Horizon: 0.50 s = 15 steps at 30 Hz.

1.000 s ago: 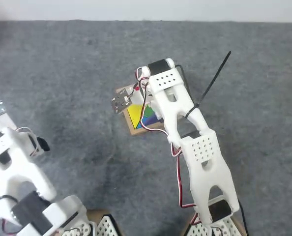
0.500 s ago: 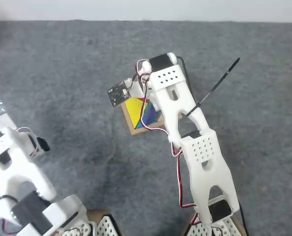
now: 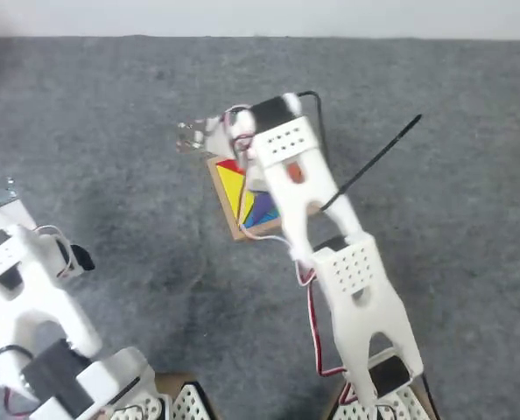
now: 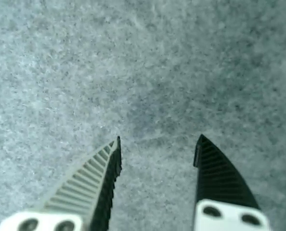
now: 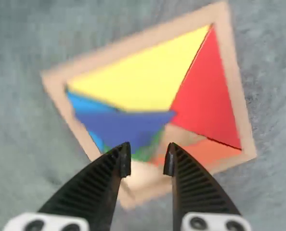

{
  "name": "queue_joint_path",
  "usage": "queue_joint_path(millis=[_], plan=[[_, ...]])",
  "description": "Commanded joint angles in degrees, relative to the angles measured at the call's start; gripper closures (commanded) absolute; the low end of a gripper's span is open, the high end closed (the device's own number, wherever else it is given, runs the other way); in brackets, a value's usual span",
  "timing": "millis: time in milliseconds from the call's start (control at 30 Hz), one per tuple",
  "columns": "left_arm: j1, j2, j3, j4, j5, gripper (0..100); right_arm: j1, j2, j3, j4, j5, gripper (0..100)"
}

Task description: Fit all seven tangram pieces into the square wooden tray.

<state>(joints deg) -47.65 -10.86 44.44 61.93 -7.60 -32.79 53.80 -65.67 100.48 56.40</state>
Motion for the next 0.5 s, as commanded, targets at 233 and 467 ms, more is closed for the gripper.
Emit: queue_joint_path(millis=[233,467], plan=[[0.35,-0.35,-0.4,0.62,-0.7,76,-1.89,-0.48,-4.4,1.19,-65.67,88.7],[0.44,-0.35,-0.48,0.53,-0.88,76,-1.45,6.37,-4.48,-0.13,-72.0,92.0]])
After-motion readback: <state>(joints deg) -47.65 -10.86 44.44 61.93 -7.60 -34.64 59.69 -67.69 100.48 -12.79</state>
